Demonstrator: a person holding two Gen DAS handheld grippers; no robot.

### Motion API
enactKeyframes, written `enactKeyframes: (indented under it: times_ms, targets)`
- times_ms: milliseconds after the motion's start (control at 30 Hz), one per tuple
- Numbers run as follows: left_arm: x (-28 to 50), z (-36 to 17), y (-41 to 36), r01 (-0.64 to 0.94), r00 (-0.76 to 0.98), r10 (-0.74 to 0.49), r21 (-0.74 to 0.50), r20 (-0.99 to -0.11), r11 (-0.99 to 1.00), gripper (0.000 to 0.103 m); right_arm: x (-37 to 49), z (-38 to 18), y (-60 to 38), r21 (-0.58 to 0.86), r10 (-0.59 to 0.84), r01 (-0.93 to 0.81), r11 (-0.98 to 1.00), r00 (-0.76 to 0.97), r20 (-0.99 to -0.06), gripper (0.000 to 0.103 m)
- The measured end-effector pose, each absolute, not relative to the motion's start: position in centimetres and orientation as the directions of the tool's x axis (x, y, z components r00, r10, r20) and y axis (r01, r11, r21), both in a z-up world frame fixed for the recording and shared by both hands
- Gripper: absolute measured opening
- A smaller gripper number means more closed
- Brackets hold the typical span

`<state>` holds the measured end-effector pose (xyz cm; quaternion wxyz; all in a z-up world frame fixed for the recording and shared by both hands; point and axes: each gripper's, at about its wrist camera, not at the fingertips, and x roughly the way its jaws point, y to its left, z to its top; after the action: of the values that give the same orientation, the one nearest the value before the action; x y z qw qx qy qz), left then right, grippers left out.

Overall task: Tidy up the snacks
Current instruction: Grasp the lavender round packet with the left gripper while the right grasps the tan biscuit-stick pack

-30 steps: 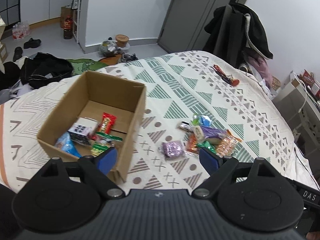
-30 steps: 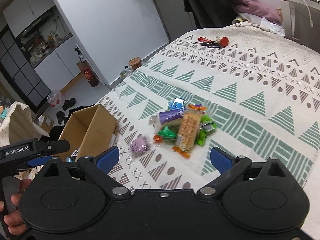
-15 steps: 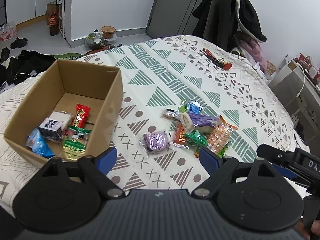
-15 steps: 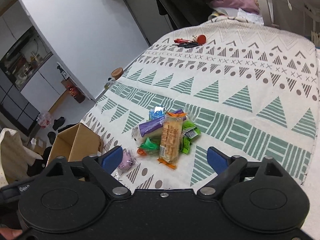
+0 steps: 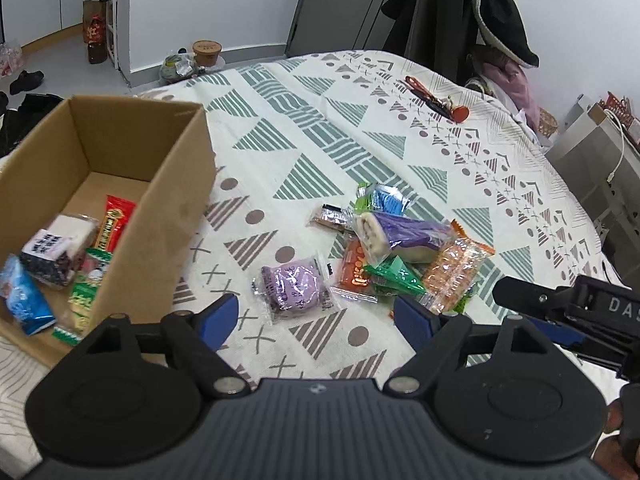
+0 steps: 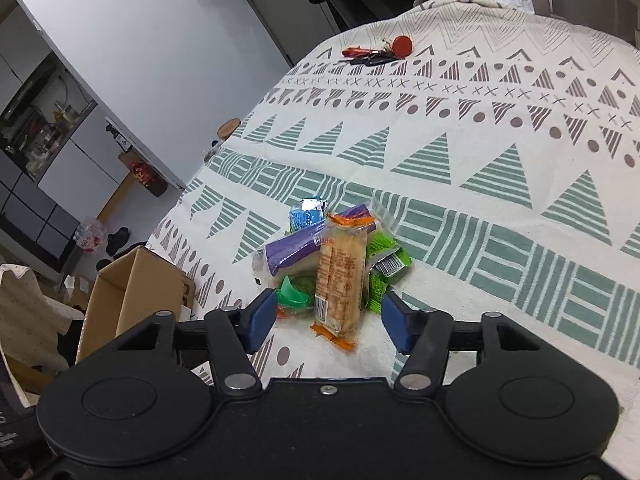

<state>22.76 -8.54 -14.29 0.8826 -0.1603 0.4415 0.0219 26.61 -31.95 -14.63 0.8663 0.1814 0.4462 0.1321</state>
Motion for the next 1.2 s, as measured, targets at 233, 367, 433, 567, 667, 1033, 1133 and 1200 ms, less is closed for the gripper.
enactKeyframes:
  times_ms: [233,367,433,567,667,1033,1133,1200]
  targets:
    - [24.3,-16.8,-8.2,-0.206,0.590,-0.101,-0.270,-0.801,0.941,0.080,27.6,-15.7,-31.8,0.426,0.385,-0.054,0.903,0.541,-0.748,0.055]
    - [25.0,-17.7,-8.1,-0.228,0.591,-0.076,-0.256,-0.803,0.939,0.077,28.1,-16.3,-31.5,0.421,0.387,-0.057,0.905,0.519,-0.762,0.053]
    - [25.2,-18.1,-7.9,-0.238,0.595,-0.070,-0.258,-0.801,0.936,0.077,28.4,-16.5,-31.4,0.416,0.387,-0.061,0.907,0.510,-0.768,0.053]
    - [25.8,-18.8,-7.6,-0.253,0.590,-0.068,-0.264,-0.804,0.931,0.077,29.0,-17.0,-31.0,0.416,0.395,-0.068,0.907,0.486,-0.779,0.050]
    - [26.2,-19.5,-7.6,-0.257,0.579,-0.073,-0.267,-0.812,0.929,0.077,29.5,-17.6,-30.8,0.410,0.388,-0.060,0.910,0.472,-0.792,0.050]
    - [27.4,-20.4,-8.1,-0.270,0.592,-0.048,-0.254,-0.805,0.929,0.059,30.7,-18.9,-30.6,0.411,0.381,-0.035,0.911,0.455,-0.805,0.050]
    - [27.3,-20.3,-7.8,-0.274,0.596,-0.057,-0.270,-0.801,0.923,0.047,31.7,-19.3,-30.4,0.415,0.379,-0.023,0.910,0.457,-0.805,0.050]
    - [27.3,-20.1,-7.4,-0.281,0.595,-0.069,-0.288,-0.801,0.916,0.043,32.5,-19.6,-30.0,0.413,0.377,-0.024,0.910,0.459,-0.804,0.047]
